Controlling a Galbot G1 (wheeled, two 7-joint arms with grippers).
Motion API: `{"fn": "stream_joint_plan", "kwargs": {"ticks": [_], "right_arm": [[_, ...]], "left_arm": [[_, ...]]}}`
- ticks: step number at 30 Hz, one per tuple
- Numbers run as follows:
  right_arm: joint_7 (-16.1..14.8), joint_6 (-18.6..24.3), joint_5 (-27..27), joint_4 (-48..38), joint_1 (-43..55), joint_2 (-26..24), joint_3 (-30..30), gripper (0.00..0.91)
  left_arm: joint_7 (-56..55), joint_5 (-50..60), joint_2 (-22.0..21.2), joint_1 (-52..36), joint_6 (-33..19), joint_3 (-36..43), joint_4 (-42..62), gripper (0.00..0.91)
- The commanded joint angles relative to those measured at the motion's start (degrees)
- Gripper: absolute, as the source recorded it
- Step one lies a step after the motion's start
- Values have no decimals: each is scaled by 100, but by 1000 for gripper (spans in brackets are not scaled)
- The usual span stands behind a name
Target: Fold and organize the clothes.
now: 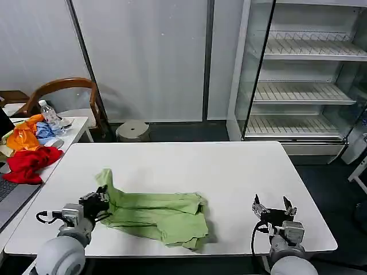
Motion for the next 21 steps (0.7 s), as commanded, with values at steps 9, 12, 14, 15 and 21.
{"fn": "stream_joint_plan", "kwargs": {"ticks": [9, 12, 14, 15, 21], "right_arm": [[12, -17, -93, 20, 1, 87, -13, 907], [22, -30, -119, 47, -14, 101, -9, 907], [23, -36, -128, 73, -36, 108, 2, 907], [25, -38, -139, 91, -57, 108, 15, 907], [41, -94, -140, 190, -139, 102, 106, 907]], "left_arm": [[183, -110, -536, -55, 131, 436, -886, 10], [290, -112, -627, -127, 25, 570, -834, 10], [343, -108, -721, -162, -61, 676, -762, 10], [381, -110, -780, -182, -100, 730, -734, 10], [450, -199, -993, -222, -192, 1043, -634, 10]]}}
